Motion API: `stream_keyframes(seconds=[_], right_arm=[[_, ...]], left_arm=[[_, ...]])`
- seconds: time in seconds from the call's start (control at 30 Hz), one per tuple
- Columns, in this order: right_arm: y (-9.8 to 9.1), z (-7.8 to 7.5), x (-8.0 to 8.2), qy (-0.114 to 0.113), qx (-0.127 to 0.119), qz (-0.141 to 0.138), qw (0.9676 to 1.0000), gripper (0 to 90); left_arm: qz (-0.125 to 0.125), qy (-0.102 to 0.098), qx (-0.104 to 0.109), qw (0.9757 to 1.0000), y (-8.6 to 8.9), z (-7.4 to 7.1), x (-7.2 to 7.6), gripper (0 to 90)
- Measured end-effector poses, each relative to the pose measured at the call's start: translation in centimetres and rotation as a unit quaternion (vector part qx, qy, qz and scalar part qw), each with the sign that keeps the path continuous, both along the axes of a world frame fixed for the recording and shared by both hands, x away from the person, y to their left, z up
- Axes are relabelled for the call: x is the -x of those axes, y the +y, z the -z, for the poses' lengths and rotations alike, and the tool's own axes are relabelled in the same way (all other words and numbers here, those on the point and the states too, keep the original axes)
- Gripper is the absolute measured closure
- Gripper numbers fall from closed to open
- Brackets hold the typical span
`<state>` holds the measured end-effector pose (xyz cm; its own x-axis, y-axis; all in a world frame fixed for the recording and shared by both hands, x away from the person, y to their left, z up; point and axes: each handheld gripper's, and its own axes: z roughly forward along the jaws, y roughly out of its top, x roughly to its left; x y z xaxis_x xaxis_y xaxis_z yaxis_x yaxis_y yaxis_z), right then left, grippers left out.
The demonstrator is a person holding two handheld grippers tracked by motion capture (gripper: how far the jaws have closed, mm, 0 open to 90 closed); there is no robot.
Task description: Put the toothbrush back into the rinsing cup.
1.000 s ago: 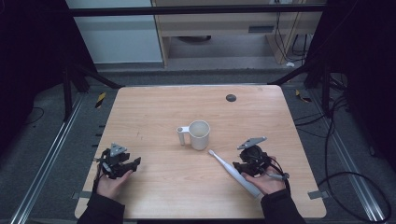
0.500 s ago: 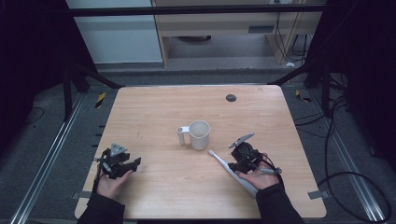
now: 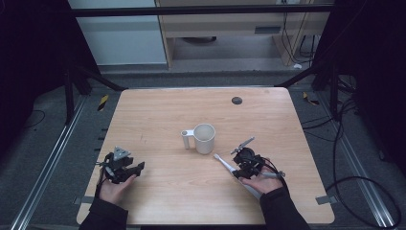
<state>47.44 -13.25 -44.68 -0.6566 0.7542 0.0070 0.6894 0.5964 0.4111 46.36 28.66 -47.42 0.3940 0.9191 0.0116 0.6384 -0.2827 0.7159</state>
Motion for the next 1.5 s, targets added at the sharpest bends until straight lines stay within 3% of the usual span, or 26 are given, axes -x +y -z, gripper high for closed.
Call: stream_keyframes(seconds=[0.67,1.5], right_arm=[[0.6,2.0,-0.5,0.034,0.02,0.0,0.9992,64.0],[1.1,2.2,-0.6,0.041,0.04,0.004,0.9983,66.9]], left_arm=[[0.0,0.001,-0.001,1.0,0.1,0.1,-0.1,46.5],[0.0,0.003,-0.003,1.0,0.0,0.1,-0.1,46.5]])
